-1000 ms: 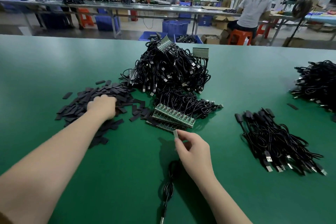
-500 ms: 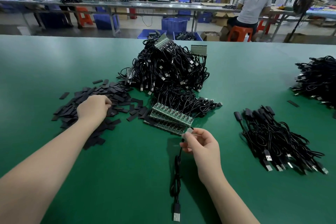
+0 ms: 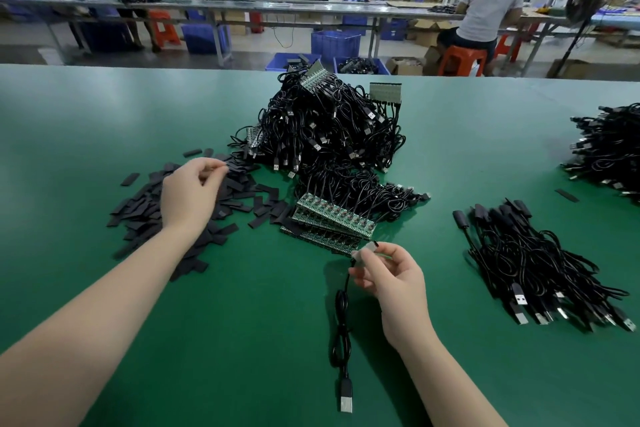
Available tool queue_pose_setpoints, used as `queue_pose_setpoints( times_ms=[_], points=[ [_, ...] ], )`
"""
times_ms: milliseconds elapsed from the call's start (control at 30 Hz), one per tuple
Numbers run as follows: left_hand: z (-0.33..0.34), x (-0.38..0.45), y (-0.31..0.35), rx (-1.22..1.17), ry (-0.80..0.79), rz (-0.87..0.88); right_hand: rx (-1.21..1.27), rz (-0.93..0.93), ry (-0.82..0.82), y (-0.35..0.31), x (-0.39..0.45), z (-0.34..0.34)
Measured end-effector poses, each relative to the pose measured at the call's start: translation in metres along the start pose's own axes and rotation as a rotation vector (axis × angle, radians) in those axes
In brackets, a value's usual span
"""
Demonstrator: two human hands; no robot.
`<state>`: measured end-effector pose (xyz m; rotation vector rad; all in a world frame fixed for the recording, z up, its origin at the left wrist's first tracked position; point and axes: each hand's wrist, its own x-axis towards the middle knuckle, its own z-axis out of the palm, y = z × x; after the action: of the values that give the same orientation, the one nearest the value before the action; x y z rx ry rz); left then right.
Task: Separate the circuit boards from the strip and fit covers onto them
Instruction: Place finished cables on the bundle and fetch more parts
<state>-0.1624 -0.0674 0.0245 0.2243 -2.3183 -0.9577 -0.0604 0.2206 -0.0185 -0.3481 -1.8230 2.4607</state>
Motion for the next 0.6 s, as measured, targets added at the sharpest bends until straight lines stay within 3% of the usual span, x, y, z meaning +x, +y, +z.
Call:
queue_pose_setpoints(
  times_ms=[67, 167, 233, 300, 367, 433, 533, 600],
  points=[
    [0.007, -0.011, 0.017, -0.247, -0.047, -0.096, 0.179, 0.066, -0.016, 0.000, 0.000, 0.003],
    [0.021, -0.031, 0.044, -0.779, -0.141, -0.510, 0.458, 0.169, -0.007, -0.001, 0.001, 0.005],
    [0.024, -0.043, 0.058, -1.066, -0.248, -0.780, 0.504, 0.199, 0.003, -0.001, 0.002, 0.003],
    [0.027, -0.056, 0.067, -1.200, -0.382, -0.862, 0.475, 0.224, -0.023, 0.000, 0.001, 0.004],
    [0.031, -0.071, 0.077, -1.165, -0.474, -0.787, 0.357, 0.246, -0.087, 0.005, -0.002, 0.008],
    [0.035, -0.087, 0.087, -0.961, -0.542, -0.581, 0.161, 0.221, -0.164, 0.009, -0.007, 0.013],
    [0.038, -0.106, 0.092, -0.518, -0.684, -0.102, -0.421, -0.133, -0.124, 0.012, -0.010, 0.010],
    [0.037, -0.112, 0.094, -0.272, -0.718, 0.183, -0.622, -0.313, -0.057, 0.008, -0.009, 0.006]
  ],
)
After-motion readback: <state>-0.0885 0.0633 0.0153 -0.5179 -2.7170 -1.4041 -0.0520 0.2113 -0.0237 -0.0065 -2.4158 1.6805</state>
